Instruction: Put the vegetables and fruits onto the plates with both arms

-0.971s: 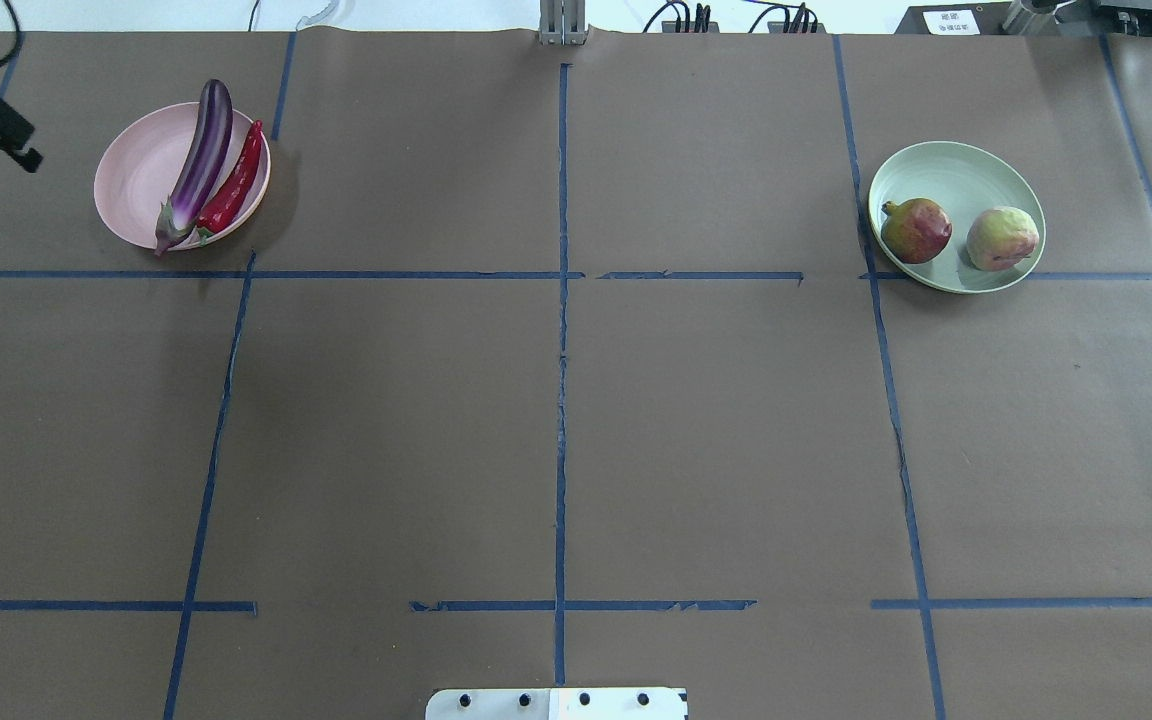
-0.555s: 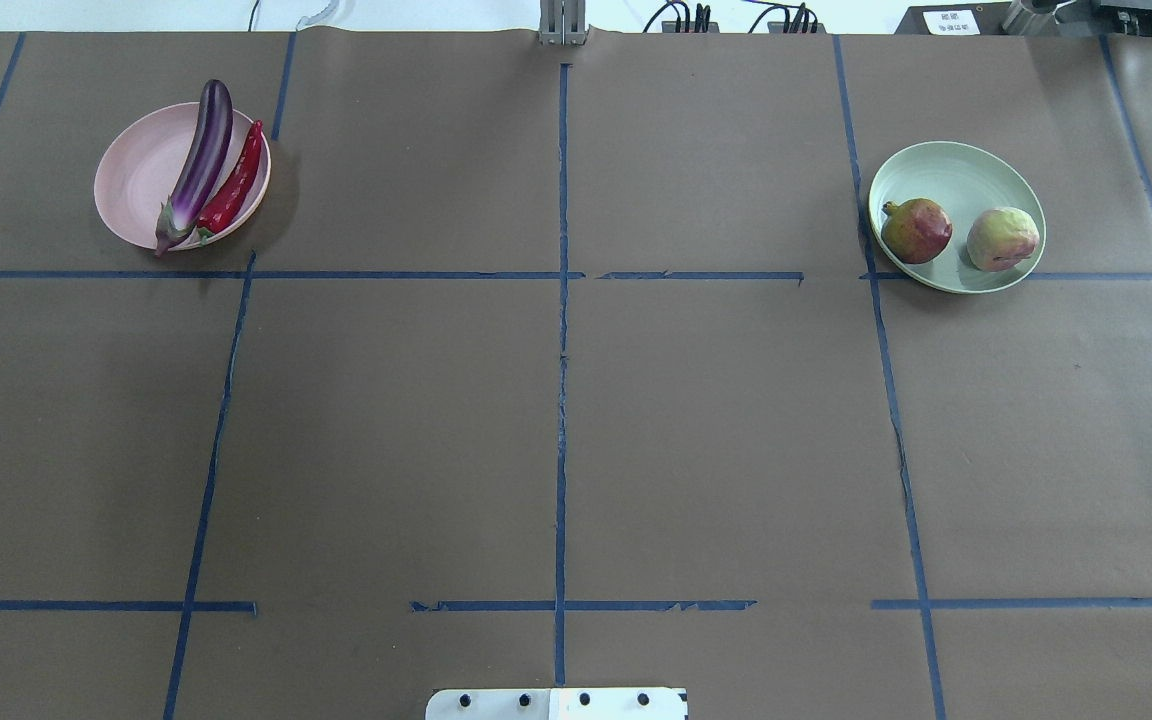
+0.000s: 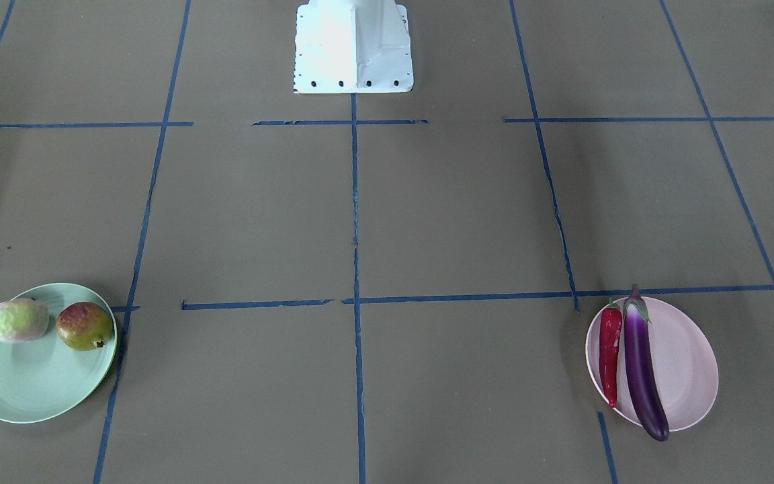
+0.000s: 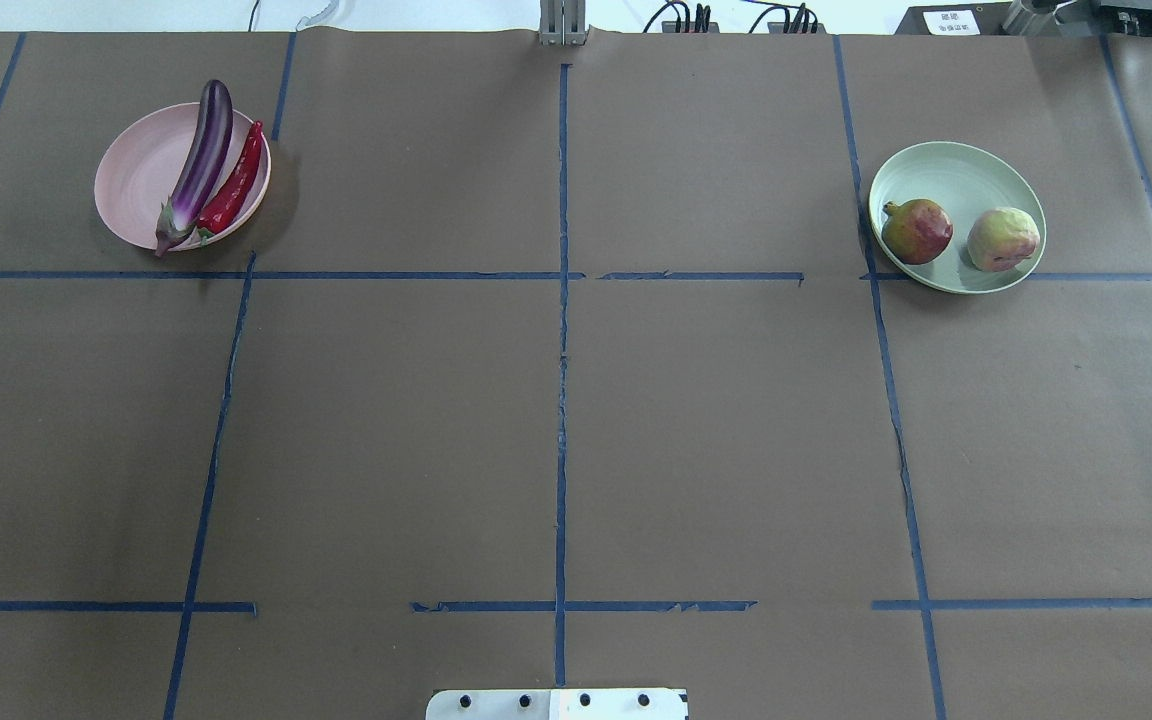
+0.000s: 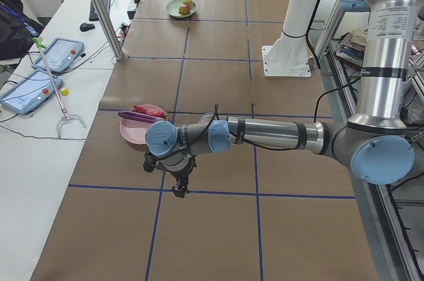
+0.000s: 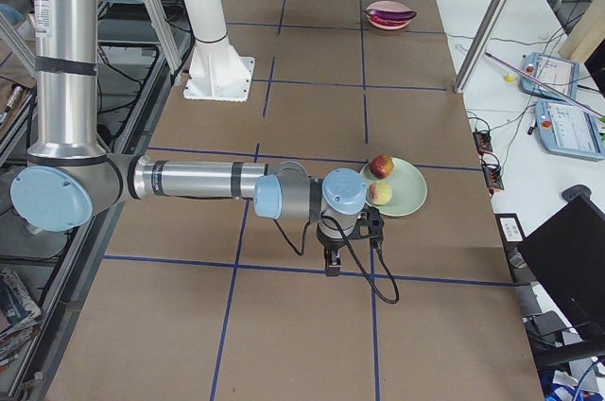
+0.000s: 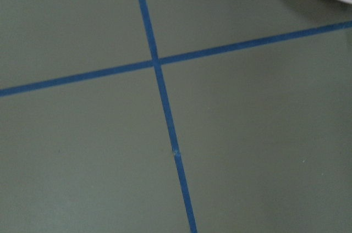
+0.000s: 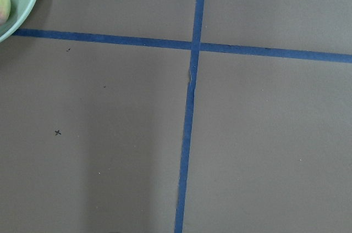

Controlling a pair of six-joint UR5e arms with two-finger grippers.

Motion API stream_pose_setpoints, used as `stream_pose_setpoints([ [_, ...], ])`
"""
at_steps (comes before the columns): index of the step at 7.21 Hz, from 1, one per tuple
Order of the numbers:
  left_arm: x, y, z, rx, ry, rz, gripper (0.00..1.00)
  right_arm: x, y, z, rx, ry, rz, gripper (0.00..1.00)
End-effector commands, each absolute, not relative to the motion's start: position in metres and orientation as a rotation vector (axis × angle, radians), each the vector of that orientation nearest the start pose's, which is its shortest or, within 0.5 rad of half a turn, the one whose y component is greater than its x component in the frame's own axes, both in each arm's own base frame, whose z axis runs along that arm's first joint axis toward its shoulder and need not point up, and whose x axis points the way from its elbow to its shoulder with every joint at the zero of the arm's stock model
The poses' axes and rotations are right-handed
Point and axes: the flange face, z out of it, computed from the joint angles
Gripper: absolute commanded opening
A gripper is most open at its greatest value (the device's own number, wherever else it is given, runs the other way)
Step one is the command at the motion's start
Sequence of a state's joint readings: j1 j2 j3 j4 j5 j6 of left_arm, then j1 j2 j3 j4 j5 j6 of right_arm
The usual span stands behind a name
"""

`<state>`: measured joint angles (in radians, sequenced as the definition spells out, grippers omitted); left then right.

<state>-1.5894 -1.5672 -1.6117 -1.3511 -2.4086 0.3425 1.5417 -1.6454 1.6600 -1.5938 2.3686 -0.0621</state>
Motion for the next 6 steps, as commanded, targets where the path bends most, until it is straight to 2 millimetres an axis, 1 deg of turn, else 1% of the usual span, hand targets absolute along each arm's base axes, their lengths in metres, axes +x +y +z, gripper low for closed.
stream_pose_setpoints([
  [1, -0.095, -0.45, 0.659, 0.039, 0.835, 0.187, 1.0, 0.048, -0.461, 0.65, 0.006, -0.799, -0.083, 1.0],
  [2, -0.105, -0.442, 0.66, 0.042, 0.809, 0.173, 1.0, 0.048, -0.461, 0.651, 0.004, -0.799, -0.082, 1.0],
  [6, -0.105, -0.44, 0.663, 0.035, 0.793, 0.177, 1.0, 0.048, -0.461, 0.65, 0.006, -0.799, -0.083, 1.0],
])
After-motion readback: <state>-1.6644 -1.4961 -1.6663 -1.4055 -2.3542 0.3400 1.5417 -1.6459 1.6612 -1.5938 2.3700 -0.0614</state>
